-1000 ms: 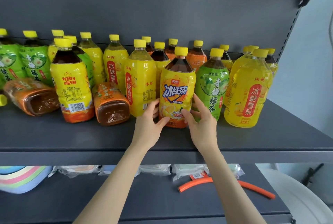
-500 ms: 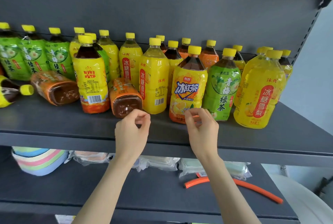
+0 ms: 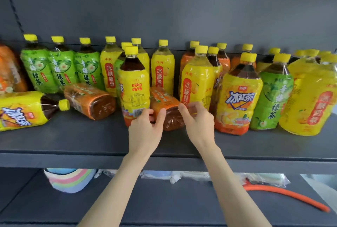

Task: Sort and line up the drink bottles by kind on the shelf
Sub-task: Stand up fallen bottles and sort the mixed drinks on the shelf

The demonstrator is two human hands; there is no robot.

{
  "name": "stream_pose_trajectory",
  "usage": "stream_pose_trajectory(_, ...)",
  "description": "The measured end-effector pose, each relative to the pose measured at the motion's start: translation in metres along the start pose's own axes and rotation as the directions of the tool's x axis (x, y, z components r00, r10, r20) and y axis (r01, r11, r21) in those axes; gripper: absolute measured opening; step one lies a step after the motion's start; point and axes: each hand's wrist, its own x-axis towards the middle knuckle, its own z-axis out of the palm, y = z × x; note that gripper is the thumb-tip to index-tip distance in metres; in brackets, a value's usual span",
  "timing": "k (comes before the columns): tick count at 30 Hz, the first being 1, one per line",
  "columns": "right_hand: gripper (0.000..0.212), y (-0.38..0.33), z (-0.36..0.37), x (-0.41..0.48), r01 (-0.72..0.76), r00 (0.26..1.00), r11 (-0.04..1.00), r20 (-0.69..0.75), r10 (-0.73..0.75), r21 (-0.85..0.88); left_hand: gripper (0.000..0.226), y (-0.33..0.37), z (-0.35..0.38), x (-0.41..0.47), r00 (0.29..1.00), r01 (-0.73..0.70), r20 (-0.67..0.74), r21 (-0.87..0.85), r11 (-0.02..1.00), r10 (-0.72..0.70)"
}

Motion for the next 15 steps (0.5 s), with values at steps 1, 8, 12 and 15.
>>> stream_pose_trajectory(1,0.049,-0.003,0.003,0.001,-0.024,0.999,0.999,-0.032,0.023,-0.047,0.050,-0.001,-0.001,0.004,1.000,-0.004,0.029,0.021,1.000,0.003)
stream_pose_trajectory(8,0.055,-0.013,0.015,-0.007,-0.106,0.994,0.991,-0.042,0.103,-0.086,0.050,-0.016,-0.001,0.014,0.993,-0.039,0.112,-0.044,0.998,0.044)
stream_pose_trajectory(12,0.048,-0.011,0.016,-0.008,-0.102,0.992,0.992,-0.070,0.107,0.069,0.051,-0.019,-0.006,0.016,0.996,-0.017,0.086,-0.079,0.997,0.024)
stream_pose_trajectory(15,0.052,-0.011,0.011,-0.013,-0.097,0.990,0.992,-0.093,0.105,0.077,0.050,-0.018,-0.012,0.013,0.993,0.010,0.116,-0.067,0.998,-0.002)
